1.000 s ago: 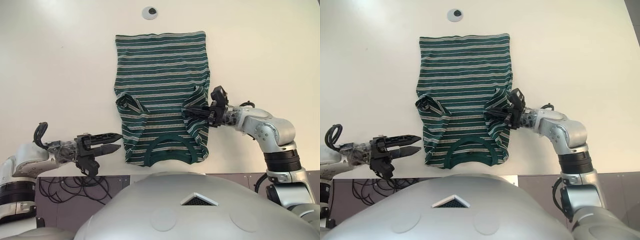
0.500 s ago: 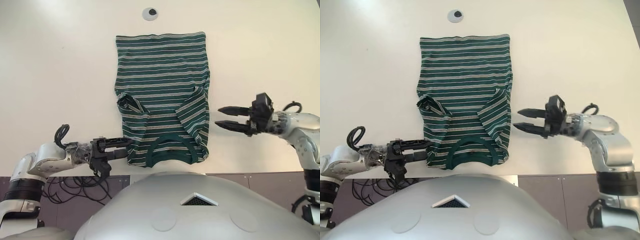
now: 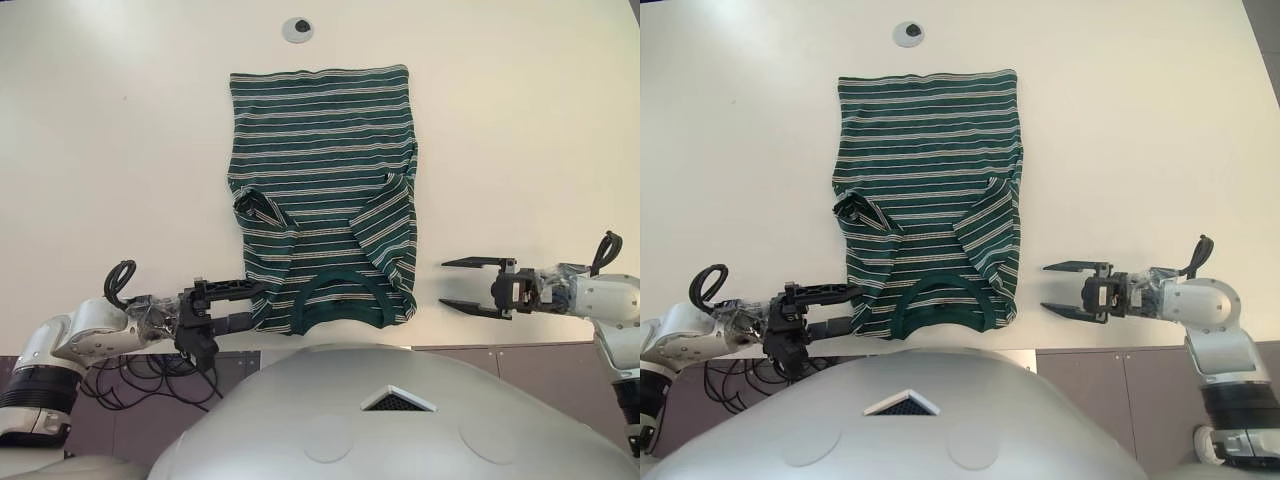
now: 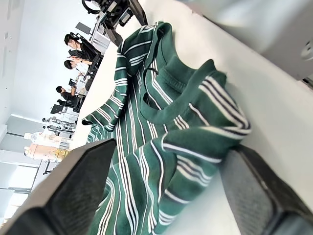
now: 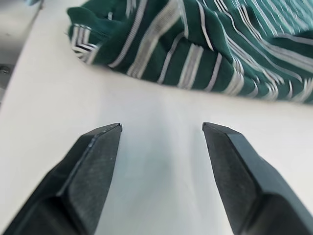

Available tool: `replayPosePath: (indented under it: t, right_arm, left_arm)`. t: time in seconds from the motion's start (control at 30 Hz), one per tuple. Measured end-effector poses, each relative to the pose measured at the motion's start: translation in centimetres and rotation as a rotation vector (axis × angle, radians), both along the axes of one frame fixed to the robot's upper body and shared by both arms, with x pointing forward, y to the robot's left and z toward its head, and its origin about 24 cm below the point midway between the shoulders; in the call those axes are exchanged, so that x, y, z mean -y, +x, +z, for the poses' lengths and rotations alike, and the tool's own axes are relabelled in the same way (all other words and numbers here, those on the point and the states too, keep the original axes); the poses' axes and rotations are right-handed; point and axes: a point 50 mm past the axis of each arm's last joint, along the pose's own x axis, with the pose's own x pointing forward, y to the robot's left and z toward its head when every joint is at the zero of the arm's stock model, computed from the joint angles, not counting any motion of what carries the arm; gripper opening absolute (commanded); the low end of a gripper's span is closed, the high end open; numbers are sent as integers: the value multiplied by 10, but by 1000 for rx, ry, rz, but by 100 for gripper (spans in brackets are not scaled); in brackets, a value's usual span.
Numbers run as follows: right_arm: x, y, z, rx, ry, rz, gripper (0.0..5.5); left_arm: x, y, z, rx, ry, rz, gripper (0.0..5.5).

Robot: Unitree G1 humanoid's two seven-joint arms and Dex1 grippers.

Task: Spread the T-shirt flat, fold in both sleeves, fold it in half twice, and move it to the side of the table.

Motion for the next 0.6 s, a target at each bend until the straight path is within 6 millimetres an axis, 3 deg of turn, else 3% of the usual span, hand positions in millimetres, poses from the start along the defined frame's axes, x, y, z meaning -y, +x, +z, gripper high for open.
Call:
replayPosePath:
  t: [0.03,0.23,0.37,0.6]
  right_arm:
    - [-3,-3,-1,14,11,19,303]
    - [-20,-17,-8,12,70,93,309]
    - [-29,-18,-12,36,96,138,232]
    - [-39,-15,-20,58,140,160,117]
  left_arm:
    - [1,-1,0,-3,-4,-2,368]
    - [6,-6,-6,-49,-7,-24,251]
    - [10,-9,-9,-85,3,-49,170]
    - [10,-8,-7,-95,25,-91,119]
